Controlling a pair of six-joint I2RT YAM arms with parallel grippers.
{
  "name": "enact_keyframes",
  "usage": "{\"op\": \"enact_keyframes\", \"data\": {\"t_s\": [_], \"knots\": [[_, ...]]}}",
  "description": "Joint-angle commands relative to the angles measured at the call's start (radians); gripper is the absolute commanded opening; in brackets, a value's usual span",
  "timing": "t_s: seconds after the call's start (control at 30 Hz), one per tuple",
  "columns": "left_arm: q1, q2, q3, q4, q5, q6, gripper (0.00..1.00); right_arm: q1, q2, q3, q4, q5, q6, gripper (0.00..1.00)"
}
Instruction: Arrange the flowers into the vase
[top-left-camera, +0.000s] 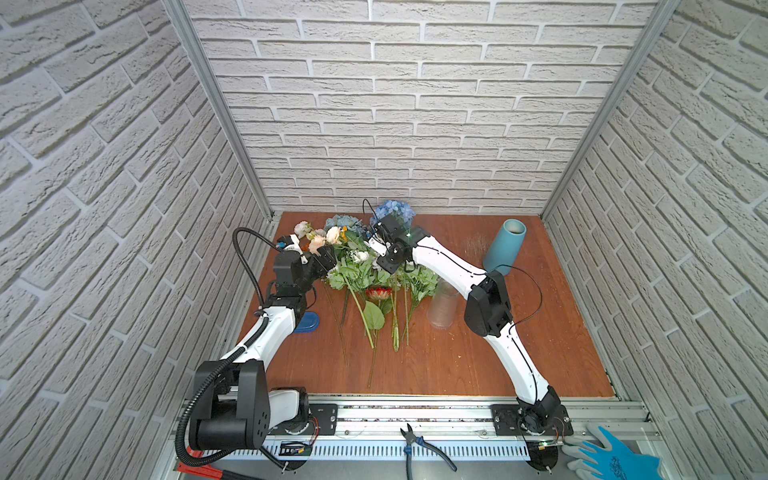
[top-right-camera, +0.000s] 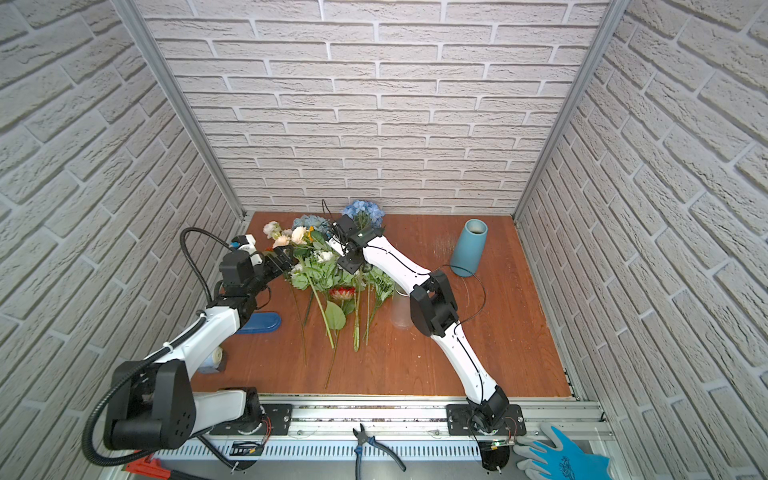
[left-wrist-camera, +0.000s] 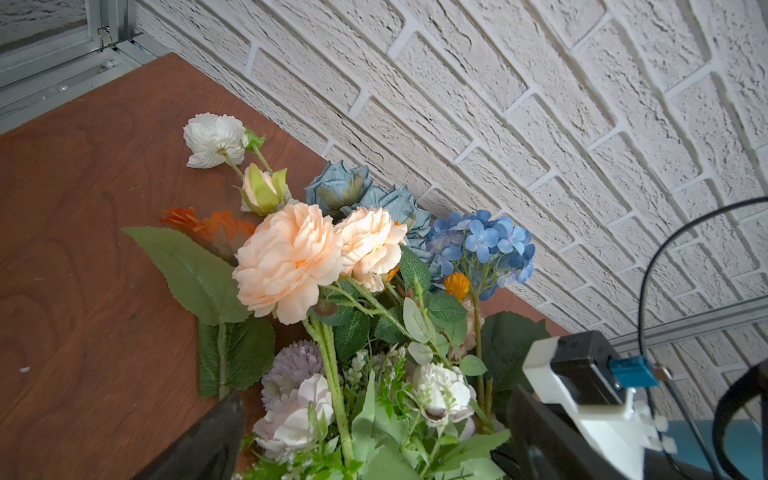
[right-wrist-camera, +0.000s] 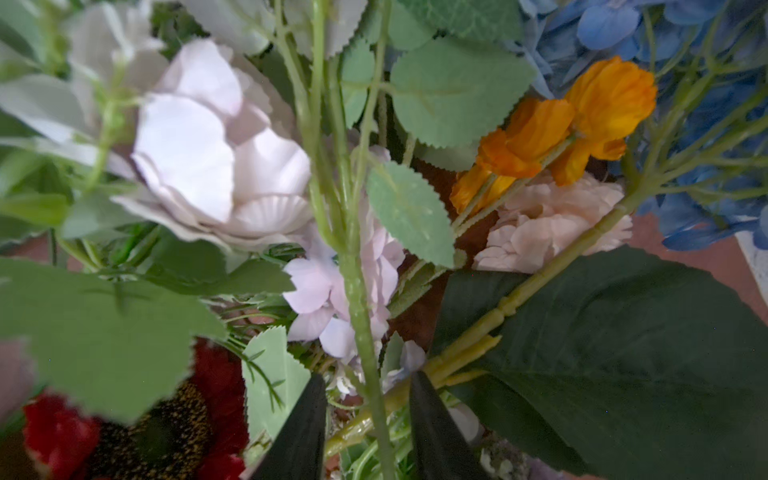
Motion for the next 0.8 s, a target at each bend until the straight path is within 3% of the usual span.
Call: {"op": "enact_keyframes", "data": {"t_s": [0.0,0.3,0.4,0.77], "knots": [[0.006,-0.011,-0.018,0.053,-0.002,-0.007,0.98,-0.002,0.014,0.027,0.036,0.008,-0.002,0.26],[0.006,-0.047,-0.024,0.036,-0.028,0.001,0.98,-0.012,0.028,0.028,0.042,0.010,0.016,0.17],[0.006,-0.053,-0.025,0.033,-0.033,0.003,0.98,-0.014,0.026,0.029,0.039,0.008,0.028,0.07],[0.007,-0.051,-0.029,0.034,-0.036,0.003,0.98,-0.026,-0.062,0.024,0.113,-0.092,0.115,0.06]]}}
